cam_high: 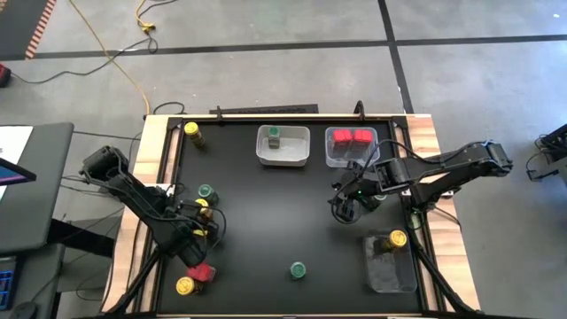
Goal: Sort spices by type
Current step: Put the middle yellow seasoning can into the black bin
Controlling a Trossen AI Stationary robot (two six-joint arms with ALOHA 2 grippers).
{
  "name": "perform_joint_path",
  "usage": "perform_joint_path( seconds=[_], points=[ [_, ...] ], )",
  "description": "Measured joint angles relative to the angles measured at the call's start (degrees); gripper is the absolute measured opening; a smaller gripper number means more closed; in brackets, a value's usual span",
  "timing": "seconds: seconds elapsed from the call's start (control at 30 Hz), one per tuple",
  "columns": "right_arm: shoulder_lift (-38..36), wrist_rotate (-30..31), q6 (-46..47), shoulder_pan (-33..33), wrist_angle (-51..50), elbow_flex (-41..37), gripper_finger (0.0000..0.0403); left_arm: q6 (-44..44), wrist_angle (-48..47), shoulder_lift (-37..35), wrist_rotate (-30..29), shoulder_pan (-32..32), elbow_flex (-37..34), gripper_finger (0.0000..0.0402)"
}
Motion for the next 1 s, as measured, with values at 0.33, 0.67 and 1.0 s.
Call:
perform_joint_path(
  seconds=[0.33,0.67,1.0],
  points=[
    [0.0,0.0,-0.02,0.0,0.0,0.0,0.0282,0.0,-0.02,0.0,-0.13,0.0,0.0,0.0247],
    [0.0,0.0,-0.02,0.0,0.0,0.0,0.0282,0.01,0.67,0.0,0.46,-0.01,0.0,0.0187],
    [0.0,0.0,-0.04,0.0,0.0,0.0,0.0282,0.66,1.16,0.0,0.48,0.0,0.74,0.0142]
  ],
)
